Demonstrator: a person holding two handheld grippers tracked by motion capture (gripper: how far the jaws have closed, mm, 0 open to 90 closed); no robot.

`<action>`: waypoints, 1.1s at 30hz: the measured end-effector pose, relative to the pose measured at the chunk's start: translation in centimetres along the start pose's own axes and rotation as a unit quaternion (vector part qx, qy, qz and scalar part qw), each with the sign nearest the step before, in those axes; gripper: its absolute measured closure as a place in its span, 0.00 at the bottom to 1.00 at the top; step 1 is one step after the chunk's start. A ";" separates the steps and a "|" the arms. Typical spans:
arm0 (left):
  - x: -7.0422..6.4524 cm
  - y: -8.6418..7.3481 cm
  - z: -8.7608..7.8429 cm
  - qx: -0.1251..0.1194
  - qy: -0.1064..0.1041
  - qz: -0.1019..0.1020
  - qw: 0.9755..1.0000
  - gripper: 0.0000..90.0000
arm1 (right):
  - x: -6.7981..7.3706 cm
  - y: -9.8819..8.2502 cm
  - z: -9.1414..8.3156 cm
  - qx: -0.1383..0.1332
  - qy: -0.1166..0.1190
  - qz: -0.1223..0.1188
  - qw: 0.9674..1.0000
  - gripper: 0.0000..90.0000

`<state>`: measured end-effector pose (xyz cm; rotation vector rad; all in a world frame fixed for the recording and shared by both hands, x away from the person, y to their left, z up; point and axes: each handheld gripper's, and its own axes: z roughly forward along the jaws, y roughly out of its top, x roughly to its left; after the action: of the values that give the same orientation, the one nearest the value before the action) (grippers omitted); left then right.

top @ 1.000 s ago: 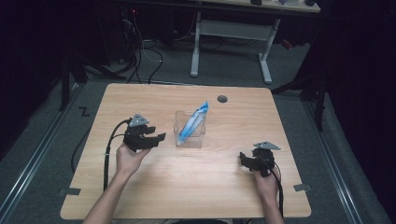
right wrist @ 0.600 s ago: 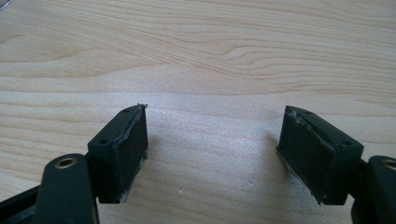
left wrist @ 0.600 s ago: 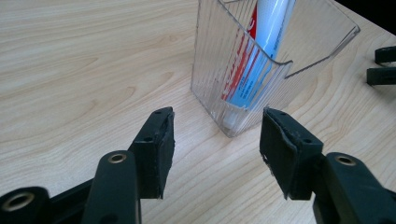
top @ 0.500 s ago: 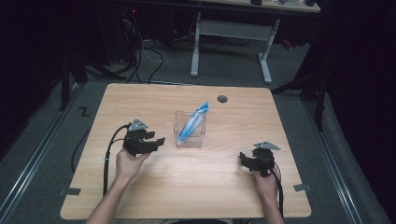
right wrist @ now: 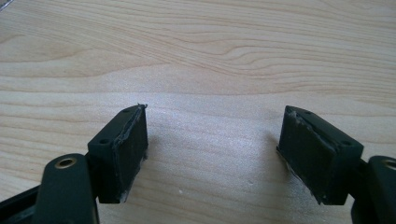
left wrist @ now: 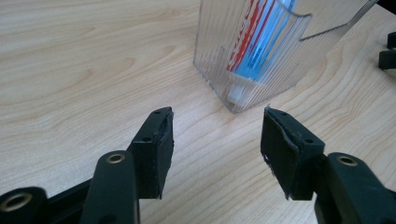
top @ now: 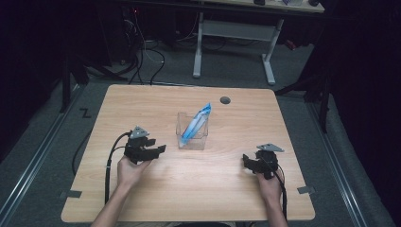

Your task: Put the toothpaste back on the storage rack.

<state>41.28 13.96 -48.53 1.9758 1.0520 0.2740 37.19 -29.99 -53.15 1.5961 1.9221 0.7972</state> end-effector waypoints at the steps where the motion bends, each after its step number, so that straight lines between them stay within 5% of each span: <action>1: 0.0 -0.1 0.0 0.000 -0.001 -0.001 1.000 0.49 | 0.0 0.0 0.0 0.000 0.000 0.000 1.000 0.26; 16: 0.5 -2.7 0.8 0.015 0.008 -0.022 1.000 0.49 | 0.0 0.0 0.0 0.000 0.000 0.001 1.000 0.26; 33: 0.0 -3.6 1.4 0.026 0.031 -0.013 0.999 0.48 | 0.0 0.0 0.0 0.000 0.000 0.000 1.000 0.26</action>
<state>39.98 14.15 -52.18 2.0103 1.1342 0.2991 37.19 -29.99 -53.15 1.5963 1.9217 0.7968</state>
